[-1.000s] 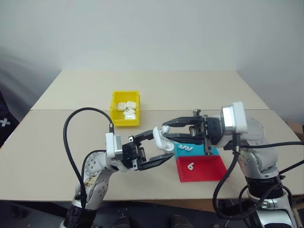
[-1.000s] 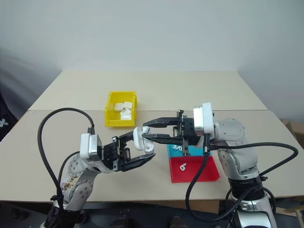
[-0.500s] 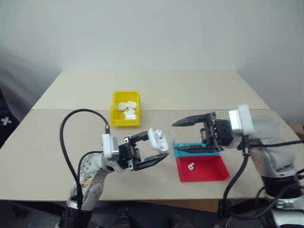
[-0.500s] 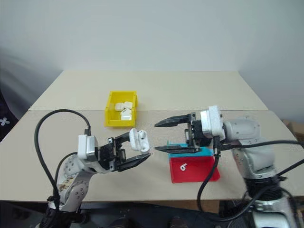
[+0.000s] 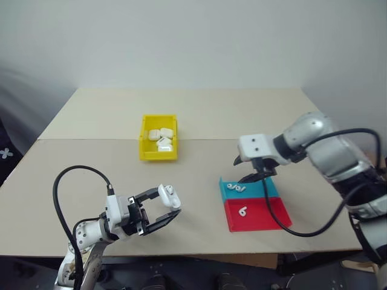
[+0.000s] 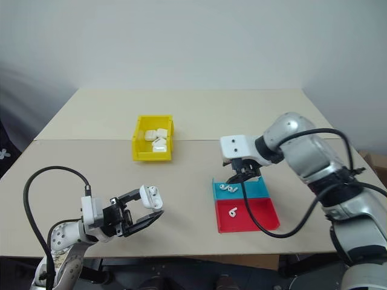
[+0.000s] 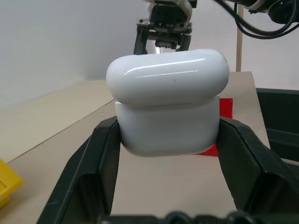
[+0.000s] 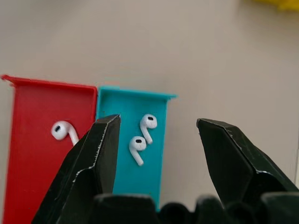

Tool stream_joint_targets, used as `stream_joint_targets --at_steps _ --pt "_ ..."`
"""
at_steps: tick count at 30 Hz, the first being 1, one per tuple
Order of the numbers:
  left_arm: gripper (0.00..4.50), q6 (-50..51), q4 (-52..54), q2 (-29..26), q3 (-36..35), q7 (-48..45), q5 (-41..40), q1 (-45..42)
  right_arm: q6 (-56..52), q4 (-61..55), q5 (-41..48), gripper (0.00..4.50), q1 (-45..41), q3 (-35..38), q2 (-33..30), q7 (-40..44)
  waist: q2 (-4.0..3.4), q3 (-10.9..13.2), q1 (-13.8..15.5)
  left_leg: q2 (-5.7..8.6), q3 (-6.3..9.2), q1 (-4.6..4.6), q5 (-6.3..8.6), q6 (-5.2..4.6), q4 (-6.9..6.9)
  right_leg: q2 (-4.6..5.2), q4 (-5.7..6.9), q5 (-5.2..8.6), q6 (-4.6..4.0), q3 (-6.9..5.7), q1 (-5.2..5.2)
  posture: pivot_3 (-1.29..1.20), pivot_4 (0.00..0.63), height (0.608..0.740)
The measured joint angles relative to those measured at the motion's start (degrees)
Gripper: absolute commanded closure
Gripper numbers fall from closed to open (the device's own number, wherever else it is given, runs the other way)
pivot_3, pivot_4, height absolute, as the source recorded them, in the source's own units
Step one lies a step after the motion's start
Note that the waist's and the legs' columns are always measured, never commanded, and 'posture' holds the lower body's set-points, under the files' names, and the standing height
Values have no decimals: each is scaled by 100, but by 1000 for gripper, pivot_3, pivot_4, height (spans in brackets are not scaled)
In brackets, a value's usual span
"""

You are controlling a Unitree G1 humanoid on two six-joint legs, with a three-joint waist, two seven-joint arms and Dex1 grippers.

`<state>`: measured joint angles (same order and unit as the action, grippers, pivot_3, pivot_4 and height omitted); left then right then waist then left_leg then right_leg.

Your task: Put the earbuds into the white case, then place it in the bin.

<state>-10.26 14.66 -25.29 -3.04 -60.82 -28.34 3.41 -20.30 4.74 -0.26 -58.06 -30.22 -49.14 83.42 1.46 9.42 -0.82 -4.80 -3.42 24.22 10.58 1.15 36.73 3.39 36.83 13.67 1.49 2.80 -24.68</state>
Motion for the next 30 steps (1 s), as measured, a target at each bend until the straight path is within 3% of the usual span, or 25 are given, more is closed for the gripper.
stream_joint_targets --at_steps 9,21,24,26,30 --pt "1731 25 341 139 102 513 125 211 1102 1189 -1122 1376 -240 -545 647 100 -1 -1 10 1 -2 14 0 0 -1 -1 0 -23 31 -2 -12 0 150 740" --pt "1731 25 477 164 246 759 175 272 1288 1504 -1652 1376 -240 -551 1132 263 -2 -1 6 0 -2 11 0 0 -1 -2 10 -23 30 -2 -13 0 150 740" --pt "1731 25 482 163 274 790 180 272 1348 1580 -1720 2019 -239 -551 1213 265 -2 -1 6 0 -2 11 0 0 0 -2 10 -23 30 -2 -12 0 150 740" --pt "1731 27 488 152 283 808 187 274 1453 1646 -1812 2687 -235 -553 1244 257 -2 -1 6 0 -2 11 0 0 0 -2 10 -23 30 -2 -12 0 150 740" --pt "1731 29 505 126 295 844 227 300 1592 1791 -1953 2687 -223 -554 1301 210 -2 -1 5 1 -2 10 0 0 0 -3 11 -23 30 -2 -12 0 150 740"
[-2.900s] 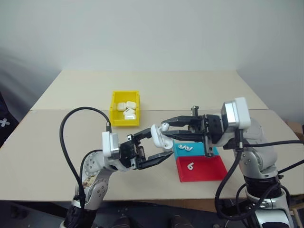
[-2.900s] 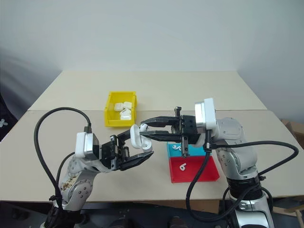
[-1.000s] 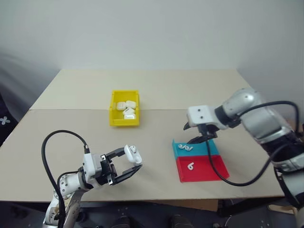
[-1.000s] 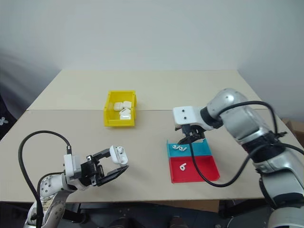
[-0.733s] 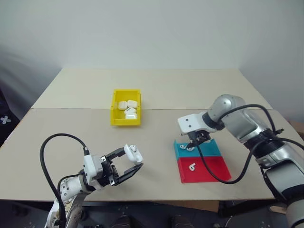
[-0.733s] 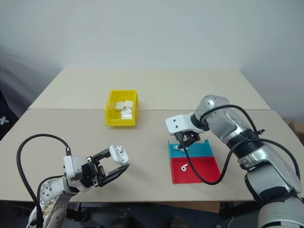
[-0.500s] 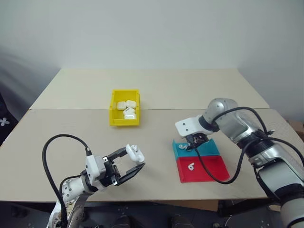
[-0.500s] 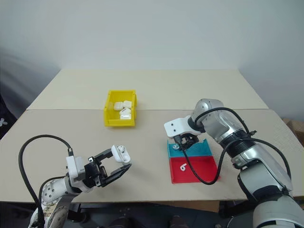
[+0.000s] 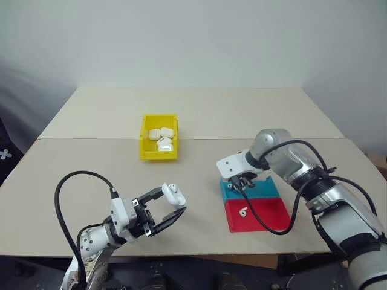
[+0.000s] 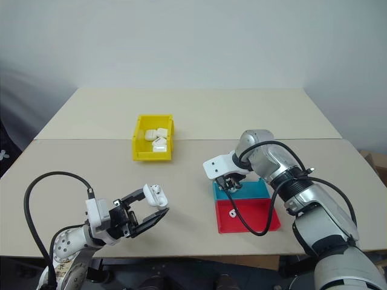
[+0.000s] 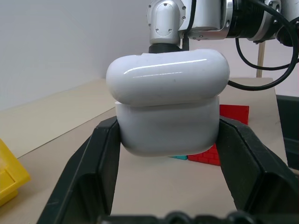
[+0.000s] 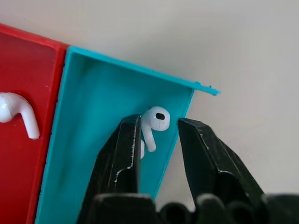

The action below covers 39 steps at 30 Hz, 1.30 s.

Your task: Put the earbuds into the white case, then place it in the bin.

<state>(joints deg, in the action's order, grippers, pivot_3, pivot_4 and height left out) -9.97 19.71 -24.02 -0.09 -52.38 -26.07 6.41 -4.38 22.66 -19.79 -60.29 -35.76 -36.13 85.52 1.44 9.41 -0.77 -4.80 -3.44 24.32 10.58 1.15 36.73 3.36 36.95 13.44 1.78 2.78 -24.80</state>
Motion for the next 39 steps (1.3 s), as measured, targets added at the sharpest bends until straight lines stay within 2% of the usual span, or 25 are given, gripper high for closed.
stream_joint_targets --at_steps 27,30,31,39 --pt "1731 0 3 -7 105 53 124 -14 497 396 -366 2687 62 7 213 -136 -2 -1 -6 -1 1 -22 0 0 2 -2 6 0 -1 0 22 0 150 740" --pt "1731 1 3 -62 104 38 124 -15 544 422 -372 3282 62 7 213 -125 -2 -1 -6 -1 1 -26 0 0 2 -2 6 0 -1 0 26 0 150 740" --pt "1731 2 0 -77 104 30 123 -22 557 436 -371 3600 62 12 213 -130 -2 -1 -6 -1 1 -26 0 0 3 -2 6 0 -2 0 27 0 150 740" --pt "1731 8 -6 -93 108 8 122 -143 594 445 -390 3600 63 18 213 -196 -2 -1 -6 -1 2 -30 0 0 3 -2 6 0 -2 -1 32 0 150 740"
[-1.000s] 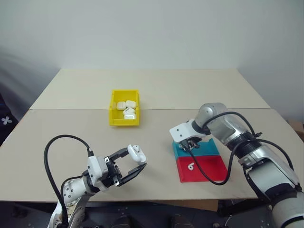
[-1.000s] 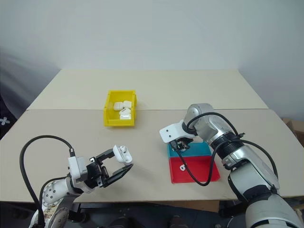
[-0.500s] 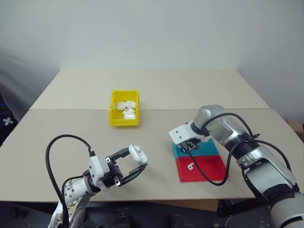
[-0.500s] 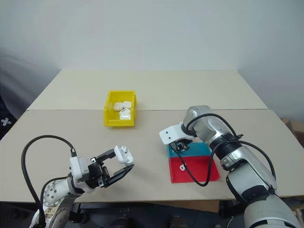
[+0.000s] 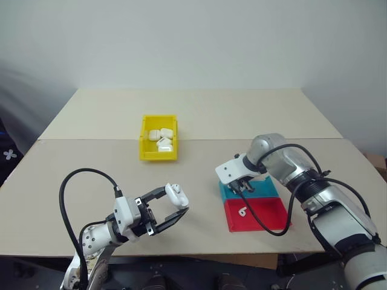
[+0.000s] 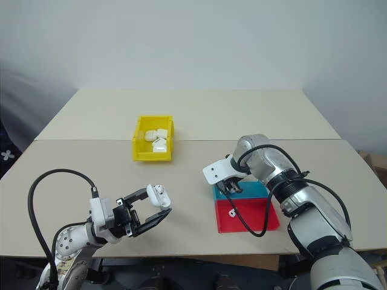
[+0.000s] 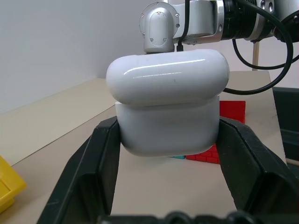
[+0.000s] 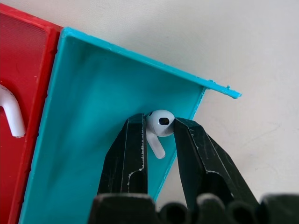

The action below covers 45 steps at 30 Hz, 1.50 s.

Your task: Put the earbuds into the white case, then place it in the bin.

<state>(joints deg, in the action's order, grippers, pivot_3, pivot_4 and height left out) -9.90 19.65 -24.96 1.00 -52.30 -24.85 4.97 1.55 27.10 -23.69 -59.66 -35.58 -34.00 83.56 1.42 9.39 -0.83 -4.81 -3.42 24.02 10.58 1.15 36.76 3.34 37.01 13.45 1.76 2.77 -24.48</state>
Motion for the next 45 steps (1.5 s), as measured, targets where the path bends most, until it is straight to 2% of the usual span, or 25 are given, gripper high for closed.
stream_joint_targets --at_steps 6,9,13,15,18,21,24,27,29,31,36,41,45 --pt "1731 18 0 -2 4 -17 -30 -66 -187 -231 87 3600 79 123 -32 27 0 0 4 0 0 2 0 0 0 0 1 0 0 0 -2 0 150 740" --pt "1731 38 11 -11 -6 -30 -170 -243 -562 -703 342 3600 162 500 -241 59 0 0 21 1 1 7 0 0 1 1 0 0 1 -1 -3 0 150 740" --pt "1731 142 120 2 10 -13 -295 -485 -1486 -1513 899 3600 238 1365 -541 -4 0 1 33 1 3 10 0 1 3 2 -1 0 2 -5 -3 0 150 740" --pt "1731 199 206 48 29 -9 -428 -630 -2156 -2040 1318 3600 339 1928 -672 -48 0 0 33 1 5 9 0 1 3 2 -2 0 2 -6 -1 0 150 740" --pt "1731 298 228 121 79 -40 -584 -894 -3727 -3031 2174 3600 631 2935 -714 -276 1 0 31 1 8 9 0 1 4 2 -2 0 2 -7 3 0 150 740" --pt "1731 410 172 257 201 -145 -717 -1145 -5399 -3965 3195 3600 757 4023 -600 -586 1 0 24 2 10 9 0 0 6 1 -1 -1 2 -8 4 0 150 740" --pt "1731 495 20 389 327 -268 -796 -1446 -6631 -4939 4277 3600 887 5092 -447 -863 1 0 21 2 18 7 0 0 8 0 -3 0 2 -14 13 0 150 740" --pt "1731 501 -254 551 430 -379 -804 -1775 -7788 -5519 5206 3600 868 6052 -10 -1226 1 0 6 3 22 4 0 0 13 -1 -1 -2 4 -14 18 0 150 740" --pt "1731 509 -457 667 546 -493 -802 -2014 -8684 -5776 5718 3600 698 6695 538 -1562 0 -1 -3 3 25 1 -1 -1 13 -3 2 -4 4 -13 19 0 150 740" --pt "1731 512 -600 771 645 -585 -801 -2205 -9160 -5984 6160 3600 691 6998 804 -1860 -1 -1 3 3 30 1 -1 -2 13 -4 2 -3 4 -16 21 0 150 740" --pt "1731 508 -917 966 717 -727 -786 -2561 -9359 -6488 7009 3600 1234 7077 1332 -2594 -2 -1 -6 9 33 15 -1 -3 13 -2 -2 -3 8 -14 14 0 150 740" --pt "1731 509 -936 1068 745 -729 -694 -2726 -9271 -6609 7299 3600 1387 6809 1725 -3342 -2 -2 -13 8 42 11 -2 -4 13 -4 0 -3 7 -18 19 0 150 740" --pt "1731 518 -915 1056 731 -708 -683 -2693 -8961 -6630 7617 3600 1644 6502 1726 -3647 -2 -2 -14 9 43 14 -2 -4 13 -3 -3 -2 8 -19 18 0 150 740"
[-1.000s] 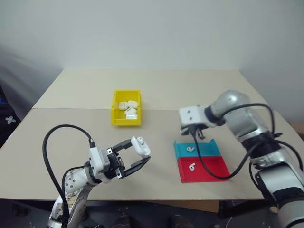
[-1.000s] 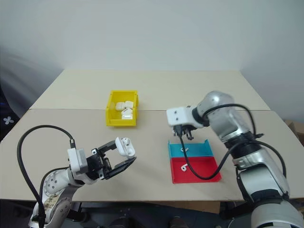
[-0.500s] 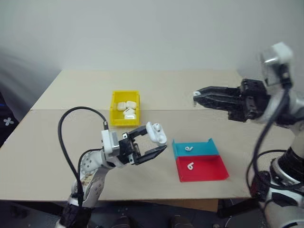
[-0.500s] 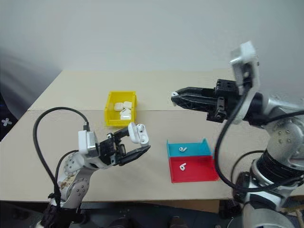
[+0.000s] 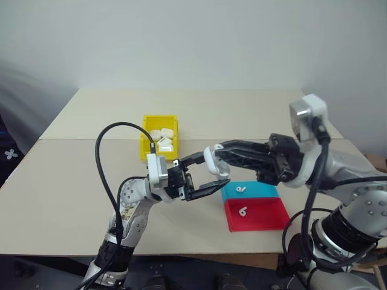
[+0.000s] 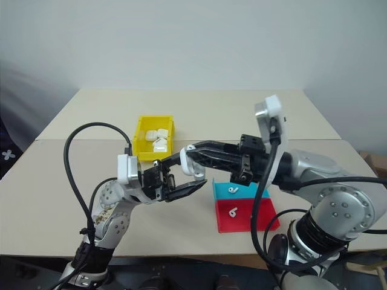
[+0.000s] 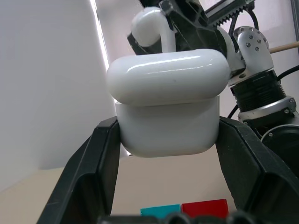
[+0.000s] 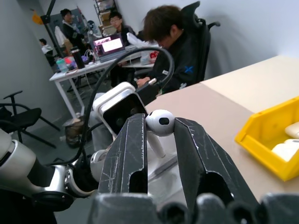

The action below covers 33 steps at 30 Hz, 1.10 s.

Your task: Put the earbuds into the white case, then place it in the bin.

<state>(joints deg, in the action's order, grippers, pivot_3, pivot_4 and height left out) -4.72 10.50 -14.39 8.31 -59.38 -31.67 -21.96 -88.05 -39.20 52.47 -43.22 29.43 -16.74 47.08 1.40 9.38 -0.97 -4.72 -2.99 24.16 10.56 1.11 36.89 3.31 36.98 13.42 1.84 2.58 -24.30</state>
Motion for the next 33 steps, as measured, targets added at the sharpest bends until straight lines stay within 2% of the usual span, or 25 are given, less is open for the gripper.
stream_joint_targets --at_steps 12,27,30,33 --pt "1731 -9 10 -51 -42 56 73 68 1191 80 731 3600 732 -451 -878 -417 1 0 1 -1 3 -1 0 0 0 -1 -5 13 21 -2 2 0 150 740" --pt "1731 -13 -19 -51 -68 106 123 68 2249 165 1178 3600 1298 -1102 -1493 -881 2 1 12 -1 3 2 0 0 -1 0 -13 20 33 -3 3 0 150 740" --pt "1731 -18 -27 -48 -69 105 135 68 2541 153 1146 2923 1416 -1230 -1629 -858 2 1 12 -1 4 2 0 0 -1 0 -13 21 35 -3 2 0 150 740" --pt "1731 -18 -67 -61 -78 116 185 70 2834 74 1028 1973 1553 -1389 -1856 -758 3 2 13 0 3 3 0 0 -1 0 -16 21 36 -3 2 0 150 740"
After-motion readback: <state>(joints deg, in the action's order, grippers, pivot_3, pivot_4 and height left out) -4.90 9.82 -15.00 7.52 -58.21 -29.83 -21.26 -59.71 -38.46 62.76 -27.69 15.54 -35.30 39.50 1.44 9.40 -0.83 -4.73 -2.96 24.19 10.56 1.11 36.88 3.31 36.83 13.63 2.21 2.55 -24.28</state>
